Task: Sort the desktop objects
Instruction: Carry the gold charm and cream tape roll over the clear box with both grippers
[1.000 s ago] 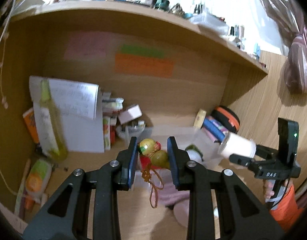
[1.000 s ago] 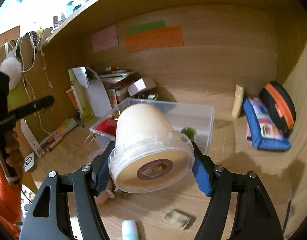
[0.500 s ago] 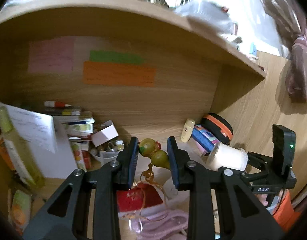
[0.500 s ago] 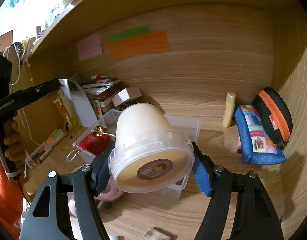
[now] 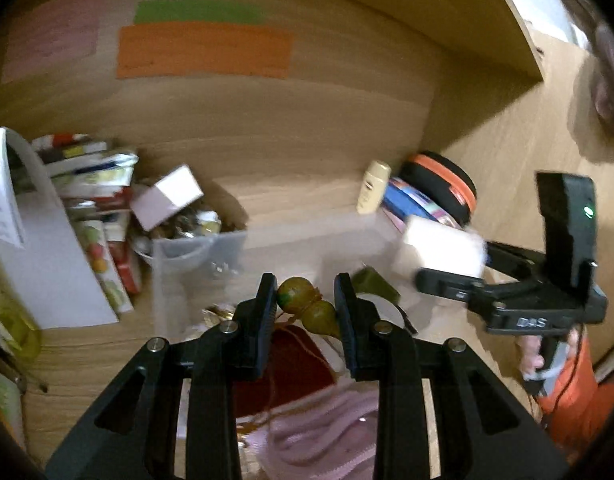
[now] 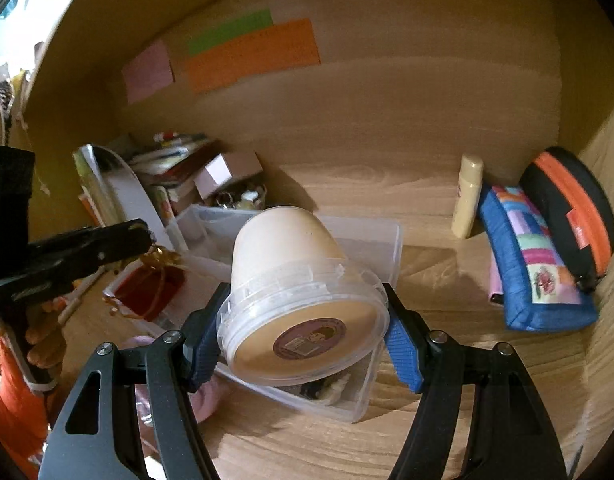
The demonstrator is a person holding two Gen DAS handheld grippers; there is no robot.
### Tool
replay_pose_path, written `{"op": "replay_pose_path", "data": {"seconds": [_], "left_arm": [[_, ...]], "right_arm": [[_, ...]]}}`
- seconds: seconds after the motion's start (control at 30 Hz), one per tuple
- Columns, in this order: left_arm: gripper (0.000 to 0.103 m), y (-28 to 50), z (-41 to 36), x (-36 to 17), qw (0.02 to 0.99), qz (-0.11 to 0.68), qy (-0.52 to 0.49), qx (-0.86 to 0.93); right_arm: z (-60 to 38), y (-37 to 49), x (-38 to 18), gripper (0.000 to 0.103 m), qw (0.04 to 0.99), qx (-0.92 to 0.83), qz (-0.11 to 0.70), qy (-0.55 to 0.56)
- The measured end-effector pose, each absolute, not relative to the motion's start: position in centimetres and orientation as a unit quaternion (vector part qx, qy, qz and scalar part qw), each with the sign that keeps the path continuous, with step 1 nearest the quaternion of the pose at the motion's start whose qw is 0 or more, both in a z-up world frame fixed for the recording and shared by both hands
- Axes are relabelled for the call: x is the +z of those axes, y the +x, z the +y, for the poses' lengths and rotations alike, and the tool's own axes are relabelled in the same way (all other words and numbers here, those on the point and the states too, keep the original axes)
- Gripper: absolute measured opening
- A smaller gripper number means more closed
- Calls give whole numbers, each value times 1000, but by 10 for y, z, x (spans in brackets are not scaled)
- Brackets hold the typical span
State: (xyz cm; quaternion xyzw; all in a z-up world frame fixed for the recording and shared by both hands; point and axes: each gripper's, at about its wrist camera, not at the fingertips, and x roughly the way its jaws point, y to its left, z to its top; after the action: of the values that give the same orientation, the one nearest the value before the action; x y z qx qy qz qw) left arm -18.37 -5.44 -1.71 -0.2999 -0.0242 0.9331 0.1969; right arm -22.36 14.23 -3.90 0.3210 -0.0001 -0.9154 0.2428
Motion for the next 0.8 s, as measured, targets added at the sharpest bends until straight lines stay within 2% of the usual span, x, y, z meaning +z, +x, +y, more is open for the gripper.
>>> {"op": "replay_pose_path", "data": {"seconds": [0.43, 0.7, 0.8], "left_arm": [[29, -187, -29, -45, 216, 12, -344, 913], [30, -189, -26, -50, 213, 32, -350, 912], [33, -189, -27, -50, 214, 29, -349, 912]], "right_arm": [[124, -224, -55, 67, 219, -919, 54, 323], [122, -224, -58, 67, 225, -916, 59, 326], [121, -222, -58, 68, 225, -917, 64, 323]]}}
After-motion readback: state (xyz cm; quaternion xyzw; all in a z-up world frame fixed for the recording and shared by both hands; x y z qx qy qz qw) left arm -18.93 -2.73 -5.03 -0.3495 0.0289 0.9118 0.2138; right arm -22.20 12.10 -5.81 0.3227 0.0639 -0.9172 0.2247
